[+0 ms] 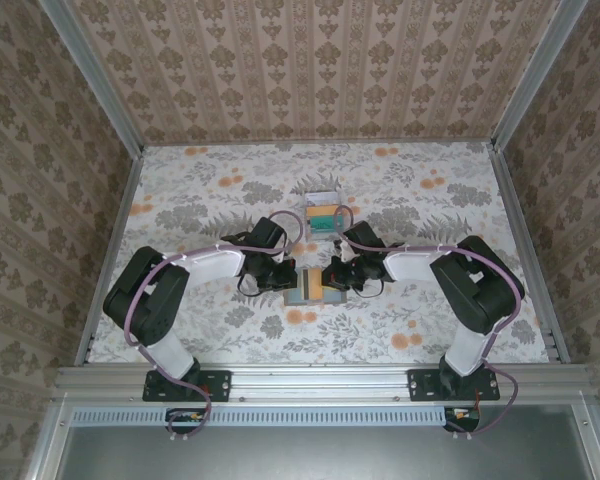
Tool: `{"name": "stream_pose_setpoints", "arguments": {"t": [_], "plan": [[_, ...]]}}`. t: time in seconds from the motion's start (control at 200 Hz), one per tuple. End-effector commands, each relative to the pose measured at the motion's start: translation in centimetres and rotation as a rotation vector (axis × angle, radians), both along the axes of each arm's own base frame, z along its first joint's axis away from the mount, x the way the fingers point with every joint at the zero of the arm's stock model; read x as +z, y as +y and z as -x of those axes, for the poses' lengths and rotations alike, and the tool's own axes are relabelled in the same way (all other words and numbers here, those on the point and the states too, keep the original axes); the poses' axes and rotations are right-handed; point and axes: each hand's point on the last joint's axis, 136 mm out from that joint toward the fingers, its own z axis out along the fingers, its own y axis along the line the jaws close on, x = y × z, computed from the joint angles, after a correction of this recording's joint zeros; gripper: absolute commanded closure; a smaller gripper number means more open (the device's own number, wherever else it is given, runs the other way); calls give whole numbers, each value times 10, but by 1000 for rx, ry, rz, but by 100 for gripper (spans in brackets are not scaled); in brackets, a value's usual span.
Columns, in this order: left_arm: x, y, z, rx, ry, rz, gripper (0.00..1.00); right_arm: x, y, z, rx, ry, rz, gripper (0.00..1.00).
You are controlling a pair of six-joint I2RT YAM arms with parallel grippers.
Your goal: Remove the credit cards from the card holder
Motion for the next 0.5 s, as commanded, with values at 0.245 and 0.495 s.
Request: {"name": "stream_pose_setpoints", "arguments": {"t": [0.245,0.495], "plan": [[-14,23,7,2,26,-99,100,5,-31,8,-8,6,56,100],[-8,18,2,-4,12,-86,100,43,-50,13,55,-70,102,100]]}}
